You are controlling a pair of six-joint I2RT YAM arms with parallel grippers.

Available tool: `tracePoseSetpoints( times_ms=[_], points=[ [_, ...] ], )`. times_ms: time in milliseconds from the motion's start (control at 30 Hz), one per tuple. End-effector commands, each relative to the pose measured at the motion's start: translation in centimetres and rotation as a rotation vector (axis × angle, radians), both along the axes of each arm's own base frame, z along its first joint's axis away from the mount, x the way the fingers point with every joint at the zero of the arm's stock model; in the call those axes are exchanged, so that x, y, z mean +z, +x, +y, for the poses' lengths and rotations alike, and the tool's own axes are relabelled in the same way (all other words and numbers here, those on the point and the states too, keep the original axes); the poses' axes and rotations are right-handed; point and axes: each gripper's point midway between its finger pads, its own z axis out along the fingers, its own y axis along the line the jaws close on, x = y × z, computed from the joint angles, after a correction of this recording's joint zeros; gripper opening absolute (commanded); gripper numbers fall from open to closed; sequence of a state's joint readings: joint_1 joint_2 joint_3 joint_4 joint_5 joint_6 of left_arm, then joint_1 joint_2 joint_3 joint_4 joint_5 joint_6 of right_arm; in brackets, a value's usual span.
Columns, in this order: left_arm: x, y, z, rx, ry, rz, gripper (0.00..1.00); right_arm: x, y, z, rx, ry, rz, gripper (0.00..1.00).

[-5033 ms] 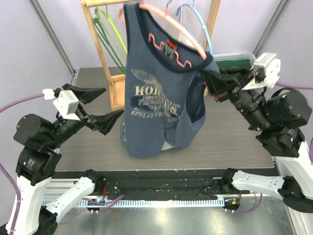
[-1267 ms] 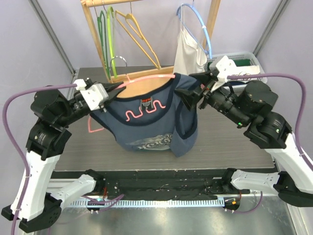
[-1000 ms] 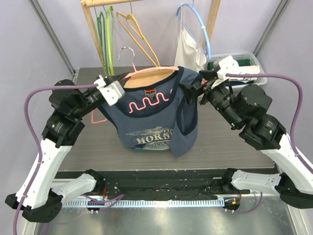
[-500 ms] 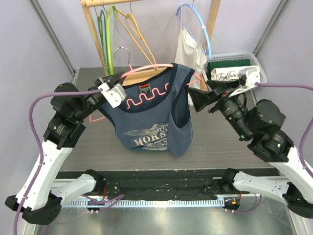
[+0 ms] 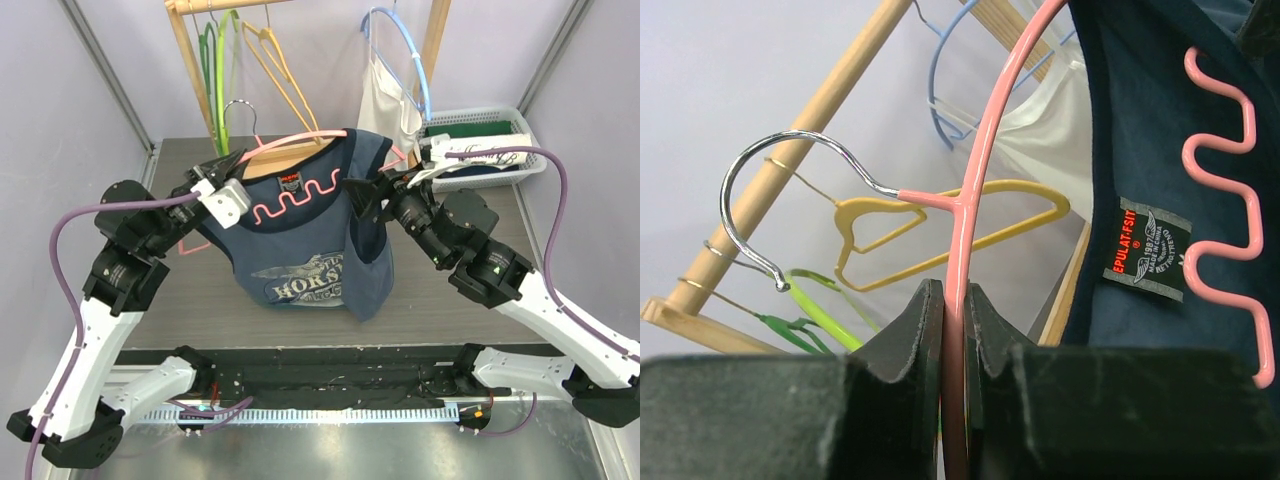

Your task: Remove the tank top from the hanger

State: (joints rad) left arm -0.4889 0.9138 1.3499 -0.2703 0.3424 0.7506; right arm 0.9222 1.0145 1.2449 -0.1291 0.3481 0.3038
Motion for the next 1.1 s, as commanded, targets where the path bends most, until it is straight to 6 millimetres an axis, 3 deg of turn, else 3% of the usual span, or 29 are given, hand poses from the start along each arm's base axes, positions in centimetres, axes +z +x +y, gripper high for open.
tracePoseSetpoints(
  times_ms=[0, 133, 367, 467, 533, 600, 700, 933, 1067],
  points=[
    [3.1, -1.3, 0.5, -0.012, -0.044, -0.123, 0.04, 5.1, -0.7, 0.2, 0.045, 0.171, -0.076, 0.62],
    [2.8, -1.3, 0.5, -0.009, -0.034, -0.128, 0.04, 4.6, -0.9, 1.2, 0.086, 0.184, -0.044, 0.59],
    [2.7, -0.7, 0.4, 0.002, -0.019, -0.135, 0.05, 2.0, -1.5, 2.5, 0.153, 0.211, 0.043, 0.64],
    [2.7, -0.8, 0.3, -0.002, -0.021, -0.14, 0.05, 1.9, -1.5, 2.8, 0.164, 0.23, 0.041, 0.57],
    [2.8, -0.9, 0.4, 0.001, -0.022, -0.142, 0.05, 1.9, -1.5, 2.8, 0.166, 0.227, 0.037, 0.39],
    [2.8, -0.8, 0.5, 0.004, -0.021, -0.142, 0.06, 2.4, -1.4, 2.3, 0.147, 0.231, 0.024, 0.16],
    [2.6, -0.8, 0.6, 0.011, -0.019, -0.143, 0.06, 4.0, -1.5, 1.2, 0.123, 0.237, -0.02, 0.01],
    [1.5, -0.5, 0.6, 0.019, 0.006, -0.138, 0.07, 8.5, -2.5, -1.6, 0.076, 0.228, -0.108, 0.01],
    [1.3, -0.5, 0.6, 0.021, 0.007, -0.135, 0.07, 8.2, -2.6, -1.7, 0.078, 0.204, -0.104, 0.06]
  ],
)
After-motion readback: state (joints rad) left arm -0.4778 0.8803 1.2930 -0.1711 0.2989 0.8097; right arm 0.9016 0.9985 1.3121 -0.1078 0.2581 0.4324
